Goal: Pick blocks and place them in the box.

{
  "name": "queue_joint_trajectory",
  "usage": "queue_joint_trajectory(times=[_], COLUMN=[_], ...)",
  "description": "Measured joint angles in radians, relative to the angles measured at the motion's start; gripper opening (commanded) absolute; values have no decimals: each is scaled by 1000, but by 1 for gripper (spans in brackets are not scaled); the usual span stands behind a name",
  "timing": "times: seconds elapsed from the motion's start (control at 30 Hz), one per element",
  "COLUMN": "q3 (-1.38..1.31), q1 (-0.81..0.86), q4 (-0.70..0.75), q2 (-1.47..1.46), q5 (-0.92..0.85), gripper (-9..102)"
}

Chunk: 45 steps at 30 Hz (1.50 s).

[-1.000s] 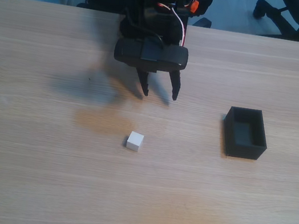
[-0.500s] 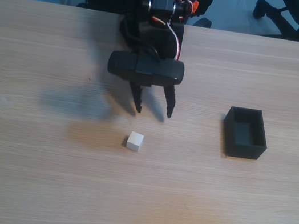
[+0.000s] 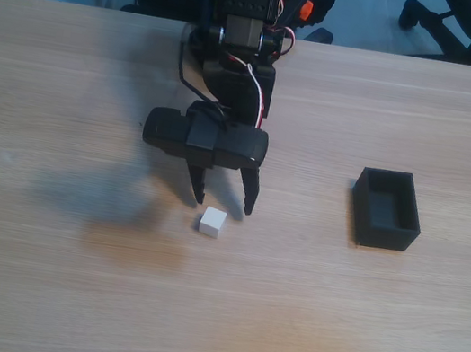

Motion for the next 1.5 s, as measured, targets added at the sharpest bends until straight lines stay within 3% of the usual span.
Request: queue_joint_trajectory(times=[0.4,0.53,0.6,0.97,1.2,1.5], q3=[-78,-91,-94,-98,-103,-295], q1=[21,43,46,40,-55,-278], q4=[-80,-87,-92,-84,63,431], q2=[-144,-164,-172,-172,-41,35], q5=[-5,-5,-5,-9,52,261], gripper=[18,11,0,0,0,0])
